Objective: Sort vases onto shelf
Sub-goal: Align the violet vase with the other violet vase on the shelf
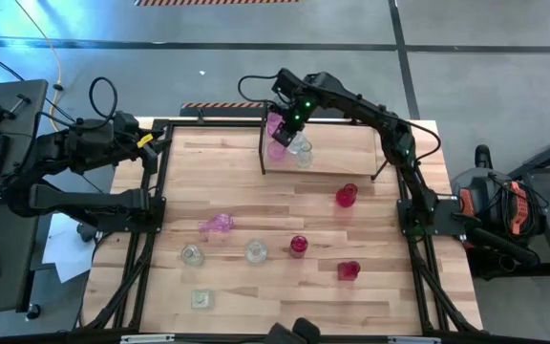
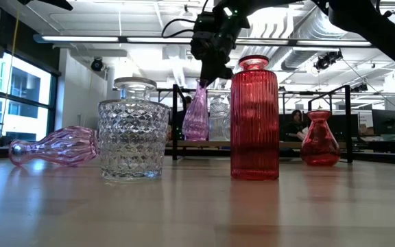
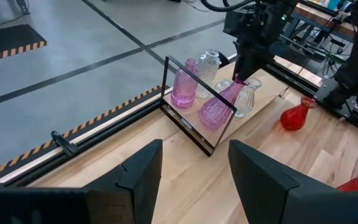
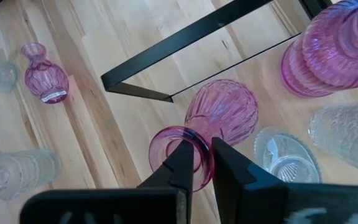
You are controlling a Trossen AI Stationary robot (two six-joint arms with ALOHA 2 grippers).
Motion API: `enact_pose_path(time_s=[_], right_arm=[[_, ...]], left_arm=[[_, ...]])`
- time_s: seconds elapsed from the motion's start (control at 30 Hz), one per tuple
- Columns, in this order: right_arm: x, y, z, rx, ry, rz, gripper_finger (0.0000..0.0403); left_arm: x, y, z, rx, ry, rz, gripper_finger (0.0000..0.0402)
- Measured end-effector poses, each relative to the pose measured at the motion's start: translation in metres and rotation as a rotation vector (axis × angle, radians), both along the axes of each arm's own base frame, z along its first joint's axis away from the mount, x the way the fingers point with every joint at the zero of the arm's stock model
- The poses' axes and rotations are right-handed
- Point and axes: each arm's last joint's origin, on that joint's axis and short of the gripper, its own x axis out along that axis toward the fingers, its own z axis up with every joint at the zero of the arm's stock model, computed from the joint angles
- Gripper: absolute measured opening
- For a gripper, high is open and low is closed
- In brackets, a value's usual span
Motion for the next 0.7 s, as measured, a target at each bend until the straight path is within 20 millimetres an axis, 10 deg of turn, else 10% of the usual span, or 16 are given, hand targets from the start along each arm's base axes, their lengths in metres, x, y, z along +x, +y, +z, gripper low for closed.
enact_pose_path(time_s=[0.7], right_arm=[[-0.0010,-0.0080,0.0014,-0.025,-0.024,-0.025,0.0092]], left_arm=[[0.0000,0.0000,0.0000,-0.005,-0.004,0.003,0.0177]])
